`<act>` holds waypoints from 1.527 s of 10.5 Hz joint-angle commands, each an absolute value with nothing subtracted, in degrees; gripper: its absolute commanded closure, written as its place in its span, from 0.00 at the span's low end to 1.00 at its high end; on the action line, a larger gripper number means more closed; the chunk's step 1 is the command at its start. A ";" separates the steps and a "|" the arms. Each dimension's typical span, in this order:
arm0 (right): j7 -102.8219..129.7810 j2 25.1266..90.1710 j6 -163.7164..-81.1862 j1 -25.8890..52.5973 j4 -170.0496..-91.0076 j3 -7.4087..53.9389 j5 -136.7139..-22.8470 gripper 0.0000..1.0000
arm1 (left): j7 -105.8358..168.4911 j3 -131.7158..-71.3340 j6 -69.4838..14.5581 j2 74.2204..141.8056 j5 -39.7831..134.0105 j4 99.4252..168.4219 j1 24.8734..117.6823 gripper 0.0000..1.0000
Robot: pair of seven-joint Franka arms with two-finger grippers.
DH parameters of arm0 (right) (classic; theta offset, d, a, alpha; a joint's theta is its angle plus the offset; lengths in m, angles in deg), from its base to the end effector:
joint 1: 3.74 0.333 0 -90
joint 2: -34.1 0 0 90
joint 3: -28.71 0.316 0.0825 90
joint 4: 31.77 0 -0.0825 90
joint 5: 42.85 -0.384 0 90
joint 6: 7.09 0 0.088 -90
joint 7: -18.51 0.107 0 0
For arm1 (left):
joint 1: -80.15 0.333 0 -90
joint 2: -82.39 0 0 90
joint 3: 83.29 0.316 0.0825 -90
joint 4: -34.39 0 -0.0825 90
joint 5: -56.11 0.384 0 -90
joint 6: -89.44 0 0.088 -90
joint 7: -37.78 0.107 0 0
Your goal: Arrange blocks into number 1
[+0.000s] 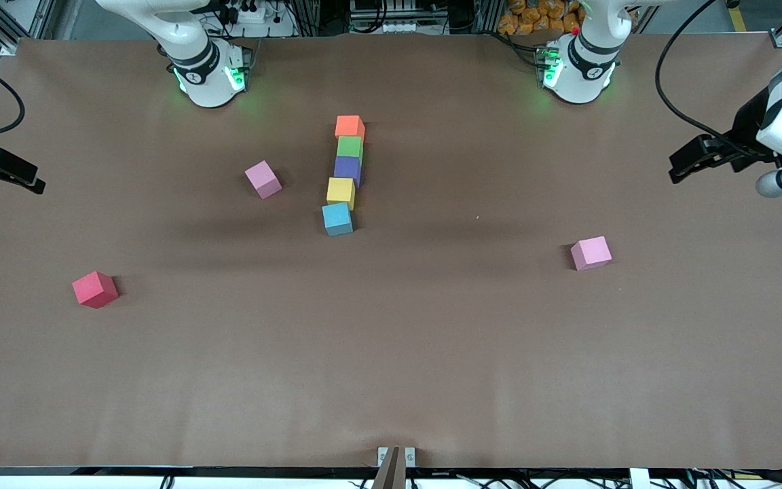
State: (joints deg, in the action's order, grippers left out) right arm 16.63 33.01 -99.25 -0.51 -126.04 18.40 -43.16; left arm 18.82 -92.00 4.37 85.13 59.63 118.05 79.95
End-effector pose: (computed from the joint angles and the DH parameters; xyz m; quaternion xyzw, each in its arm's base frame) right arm 0.5464 -0.0682 0.6029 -0.9989 0.0455 0.0087 0.0051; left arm 0.5556 -0.0776 0.6426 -0.9955 -0.0899 0.0045 0.0289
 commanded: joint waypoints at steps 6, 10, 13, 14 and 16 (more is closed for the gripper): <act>17.11 31.99 -98.94 -0.05 -126.69 18.08 -43.73 0.00 | 29.78 -92.52 -1.54 85.03 59.27 121.57 80.68 0.00; 17.11 31.99 -99.03 0.04 -126.69 18.17 -43.73 0.00 | 29.78 -92.52 -0.65 85.03 58.39 121.40 80.68 0.00; 17.11 31.99 -99.03 -0.05 -126.69 18.17 -43.73 0.00 | 28.99 -92.43 -0.39 85.03 56.55 121.14 80.68 0.00; 17.11 31.99 -99.03 -0.05 -126.78 18.17 -43.73 0.00 | 28.99 -92.43 0.31 84.94 56.55 121.14 80.68 0.00; 17.11 31.99 -99.03 -0.05 -126.69 18.17 -43.73 0.00 | 28.99 -92.51 1.02 84.94 56.55 121.05 80.68 0.00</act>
State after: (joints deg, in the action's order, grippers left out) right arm 16.63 33.01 -99.24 -0.45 -126.04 18.41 -43.16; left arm 28.60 -92.18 -0.21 85.61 57.70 121.17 80.17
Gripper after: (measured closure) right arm 0.000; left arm 0.000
